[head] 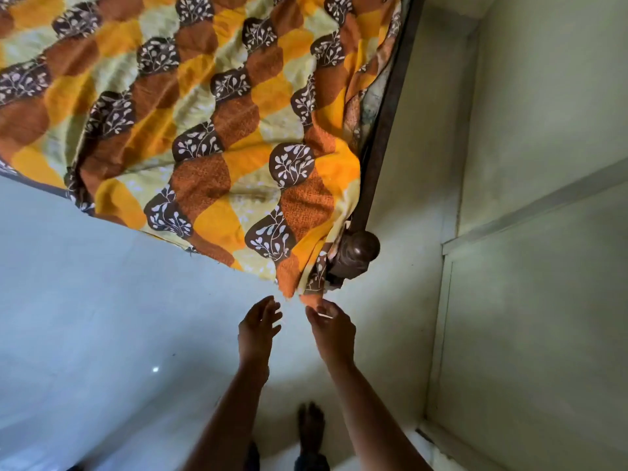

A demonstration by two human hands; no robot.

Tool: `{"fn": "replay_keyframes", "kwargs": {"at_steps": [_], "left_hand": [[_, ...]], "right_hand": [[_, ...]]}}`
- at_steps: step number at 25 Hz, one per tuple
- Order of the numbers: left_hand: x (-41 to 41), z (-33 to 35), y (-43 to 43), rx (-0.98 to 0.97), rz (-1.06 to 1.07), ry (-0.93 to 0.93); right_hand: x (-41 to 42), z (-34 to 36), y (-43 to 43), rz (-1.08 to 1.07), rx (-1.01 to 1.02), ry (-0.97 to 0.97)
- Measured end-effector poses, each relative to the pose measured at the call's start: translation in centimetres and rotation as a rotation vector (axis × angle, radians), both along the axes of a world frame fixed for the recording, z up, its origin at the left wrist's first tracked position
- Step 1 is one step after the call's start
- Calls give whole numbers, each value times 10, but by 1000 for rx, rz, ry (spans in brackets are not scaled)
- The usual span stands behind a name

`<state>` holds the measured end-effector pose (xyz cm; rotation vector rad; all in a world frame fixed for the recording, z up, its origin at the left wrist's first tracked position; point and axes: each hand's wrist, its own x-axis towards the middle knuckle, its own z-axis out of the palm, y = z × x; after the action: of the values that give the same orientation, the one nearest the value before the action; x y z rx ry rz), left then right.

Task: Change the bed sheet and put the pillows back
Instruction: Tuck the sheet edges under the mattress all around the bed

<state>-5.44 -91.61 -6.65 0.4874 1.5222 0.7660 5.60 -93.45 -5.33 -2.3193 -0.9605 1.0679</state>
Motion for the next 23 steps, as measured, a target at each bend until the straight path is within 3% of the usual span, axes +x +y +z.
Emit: {"fn": "replay_keyframes", "kwargs": {"at_steps": [3, 7, 12, 15, 19, 23], "left_hand": [[-1, -29, 4, -83, 21, -117], [-2, -67, 1, -175, 18, -281], [20, -120, 15, -86, 45, -522], [36, -143, 18, 97, 142, -645], [41, -172, 9, 335, 151, -541], [50, -208, 2, 474, 9, -470]], "right_hand": [[-7, -37, -1, -231, 121, -31], [-17, -83, 15, -358, 271, -69], [0, -118, 24, -292, 336, -63], [22, -144, 19, -205, 354, 102], [36, -168, 14, -174, 555, 280], [39, -190, 16, 9, 655, 469]]}}
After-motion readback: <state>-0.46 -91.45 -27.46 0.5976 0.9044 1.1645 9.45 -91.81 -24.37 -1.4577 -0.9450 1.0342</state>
